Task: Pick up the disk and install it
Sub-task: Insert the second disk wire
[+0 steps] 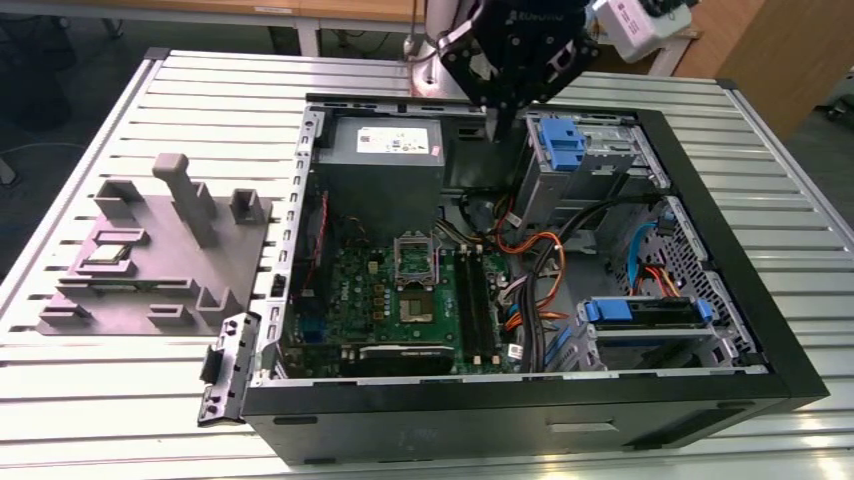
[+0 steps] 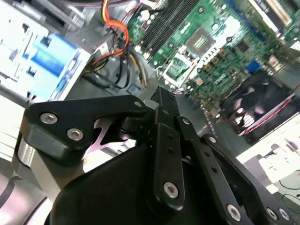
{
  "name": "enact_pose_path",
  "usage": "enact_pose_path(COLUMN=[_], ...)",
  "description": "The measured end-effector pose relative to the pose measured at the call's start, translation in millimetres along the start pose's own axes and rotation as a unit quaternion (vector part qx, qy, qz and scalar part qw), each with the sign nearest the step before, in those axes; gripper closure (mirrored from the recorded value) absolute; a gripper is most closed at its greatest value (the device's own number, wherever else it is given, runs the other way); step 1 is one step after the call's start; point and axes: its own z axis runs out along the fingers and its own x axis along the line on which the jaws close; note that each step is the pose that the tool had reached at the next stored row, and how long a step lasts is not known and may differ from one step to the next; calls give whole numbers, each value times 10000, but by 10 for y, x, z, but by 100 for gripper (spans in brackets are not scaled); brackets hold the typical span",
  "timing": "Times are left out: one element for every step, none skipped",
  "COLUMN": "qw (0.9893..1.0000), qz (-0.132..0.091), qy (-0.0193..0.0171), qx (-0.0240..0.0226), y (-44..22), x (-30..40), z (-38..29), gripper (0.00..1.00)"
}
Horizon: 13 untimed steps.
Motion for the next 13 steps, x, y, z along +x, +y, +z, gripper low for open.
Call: enact_pose_path(qw=[10000, 10000, 10000, 10000, 10000, 10000, 10000, 10000, 10000, 10000, 10000, 10000, 10000], qz=[0, 0, 0, 1, 0, -3, -11, -19, -26, -32, -35, -37, -39], qy=[0, 0, 1, 1, 0, 1, 2, 2, 3, 3, 4, 5, 5], qx=[0, 1, 0, 0, 0, 0, 0, 1, 1, 1, 1, 1, 0], y=[-39, -74, -105, -125, -134, -139, -145, -150, -155, -161, -167, -174, -181], x=[3, 2, -5, -23, -53, -85, -117, -153, -189, -228, -269, -312, -356], z=[0, -1, 0, 1, 4, 7, 10, 14, 18, 21, 25, 30, 34], gripper=[90, 90, 90, 90, 90, 90, 90, 90, 90, 90, 90, 90, 90])
